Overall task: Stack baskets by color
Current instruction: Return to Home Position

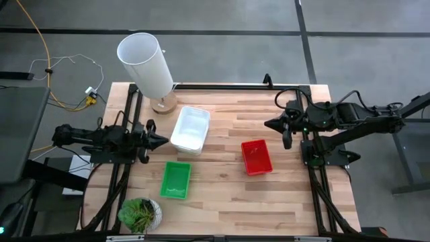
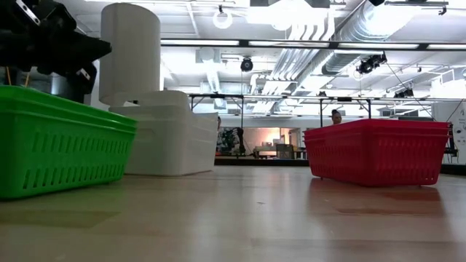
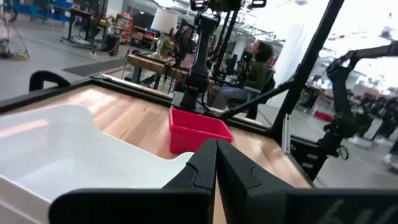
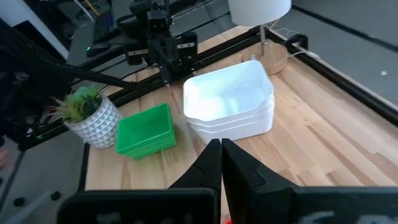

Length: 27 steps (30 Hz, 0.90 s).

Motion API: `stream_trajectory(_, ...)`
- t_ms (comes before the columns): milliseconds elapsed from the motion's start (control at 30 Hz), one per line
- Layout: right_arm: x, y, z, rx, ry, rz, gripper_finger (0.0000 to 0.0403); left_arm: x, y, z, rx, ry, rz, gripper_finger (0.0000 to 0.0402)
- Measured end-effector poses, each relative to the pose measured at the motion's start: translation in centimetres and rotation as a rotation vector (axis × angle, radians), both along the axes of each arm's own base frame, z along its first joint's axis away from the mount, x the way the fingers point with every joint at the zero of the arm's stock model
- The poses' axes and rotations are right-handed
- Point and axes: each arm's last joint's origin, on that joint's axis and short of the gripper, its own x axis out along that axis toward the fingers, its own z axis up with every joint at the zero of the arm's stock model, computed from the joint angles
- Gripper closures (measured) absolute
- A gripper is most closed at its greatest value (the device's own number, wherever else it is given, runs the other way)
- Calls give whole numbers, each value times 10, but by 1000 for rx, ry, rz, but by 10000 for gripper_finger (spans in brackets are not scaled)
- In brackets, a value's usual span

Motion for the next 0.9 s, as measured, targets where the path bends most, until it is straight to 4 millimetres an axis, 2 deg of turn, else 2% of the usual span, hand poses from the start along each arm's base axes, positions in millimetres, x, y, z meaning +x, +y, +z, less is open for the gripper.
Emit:
stream_trajectory(167,-3,0,1,33,-10,1,403,0,0,0,88,12,1,401)
stream_trajectory(367,-21,-3,-2,4,-30,14,403,0,0,0,97,13,2,402)
stream_trajectory(567,-45,-7,-33,3,-97,18,403,0,0,0,97,12,3,402)
stream_trajectory(767,-79,-13,-64,43,-233,9,403,0,0,0,97,8,4,402)
stream_trajectory(900,-92,-15,-83,57,-325,7,403,0,0,0,97,9,4,402)
